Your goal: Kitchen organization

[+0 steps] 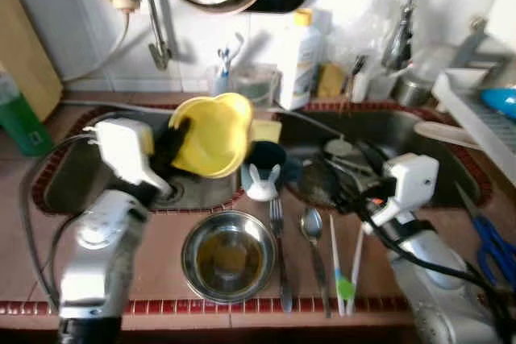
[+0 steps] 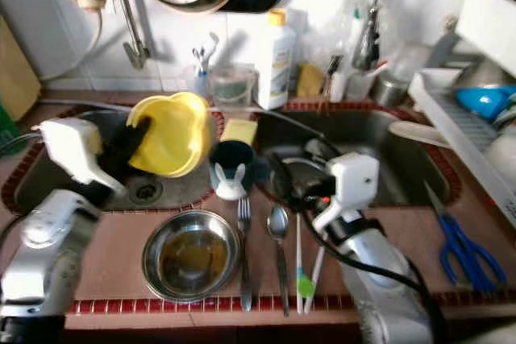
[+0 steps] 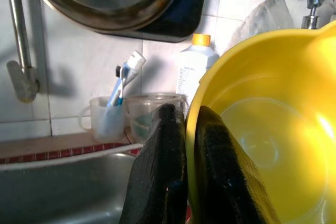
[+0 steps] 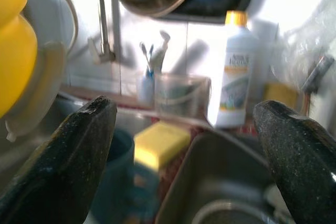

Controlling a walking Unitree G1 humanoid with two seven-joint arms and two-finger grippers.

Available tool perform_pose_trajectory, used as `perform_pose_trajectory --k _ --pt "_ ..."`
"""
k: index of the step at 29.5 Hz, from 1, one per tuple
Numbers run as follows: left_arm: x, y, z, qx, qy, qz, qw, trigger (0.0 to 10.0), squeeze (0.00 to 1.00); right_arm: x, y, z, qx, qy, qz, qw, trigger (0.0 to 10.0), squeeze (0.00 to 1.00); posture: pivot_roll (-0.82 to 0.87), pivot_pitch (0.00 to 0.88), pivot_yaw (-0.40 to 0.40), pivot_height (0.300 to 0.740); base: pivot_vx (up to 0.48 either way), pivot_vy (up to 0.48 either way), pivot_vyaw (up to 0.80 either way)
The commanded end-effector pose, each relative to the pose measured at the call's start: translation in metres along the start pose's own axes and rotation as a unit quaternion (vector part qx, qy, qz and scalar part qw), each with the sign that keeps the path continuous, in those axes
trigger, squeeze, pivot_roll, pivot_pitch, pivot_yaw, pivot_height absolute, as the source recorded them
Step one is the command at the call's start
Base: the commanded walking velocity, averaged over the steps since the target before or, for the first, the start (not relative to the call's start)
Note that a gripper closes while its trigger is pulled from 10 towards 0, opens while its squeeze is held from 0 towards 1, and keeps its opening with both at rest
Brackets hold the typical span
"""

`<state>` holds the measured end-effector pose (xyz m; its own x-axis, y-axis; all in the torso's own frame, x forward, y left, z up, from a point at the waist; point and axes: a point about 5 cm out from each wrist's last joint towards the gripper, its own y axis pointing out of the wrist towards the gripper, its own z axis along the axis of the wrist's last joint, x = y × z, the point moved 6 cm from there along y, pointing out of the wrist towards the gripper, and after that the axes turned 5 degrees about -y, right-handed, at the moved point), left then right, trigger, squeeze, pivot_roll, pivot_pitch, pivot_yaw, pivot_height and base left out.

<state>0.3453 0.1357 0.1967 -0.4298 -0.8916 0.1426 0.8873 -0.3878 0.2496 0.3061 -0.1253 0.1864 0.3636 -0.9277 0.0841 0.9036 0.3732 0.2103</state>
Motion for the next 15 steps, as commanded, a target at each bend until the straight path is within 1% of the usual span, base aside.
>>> perform_pose_trajectory --k 1,5,7,10,13,15 --pt "-0.01 -0.004 0.005 0.001 0.003 0.014 1.0 10.0 0.0 -0.007 0.002 0.005 0.009 0.004 0.011 1.0 10.0 0.0 -0.05 0.012 0.004 0.74 0.0 0.0 0.0" --pt "-0.012 -0.004 0.003 -0.003 0.004 0.021 1.0 10.0 0.0 -0.007 0.002 0.004 0.008 0.006 0.01 1.0 10.0 0.0 -0.05 0.012 0.005 0.74 0.0 0.0 0.0" --pt "-0.014 -0.004 0.002 -0.007 0.016 0.023 1.0 10.0 0.0 -0.008 0.001 0.004 0.007 0.006 0.01 1.0 10.0 0.0 -0.05 0.015 0.004 0.74 0.0 0.0 0.0" --pt "-0.015 -0.003 0.001 -0.01 0.017 0.024 1.0 10.0 0.0 -0.008 0.001 0.004 0.007 0.006 0.011 1.0 10.0 0.0 -0.05 0.015 0.004 0.74 0.0 0.0 0.0" --pt "-0.023 0.001 -0.001 -0.022 0.03 0.035 0.999 10.0 0.0 -0.011 0.001 0.003 0.005 0.01 0.021 1.0 10.0 0.0 -0.05 0.014 0.006 0.74 0.0 0.0 0.0" --pt "-0.028 0.005 -0.003 -0.033 0.045 0.036 0.998 10.0 0.0 -0.018 0.0 0.003 0.003 0.023 0.039 0.999 10.0 0.0 -0.05 0.014 0.007 0.74 0.0 0.0 0.0"
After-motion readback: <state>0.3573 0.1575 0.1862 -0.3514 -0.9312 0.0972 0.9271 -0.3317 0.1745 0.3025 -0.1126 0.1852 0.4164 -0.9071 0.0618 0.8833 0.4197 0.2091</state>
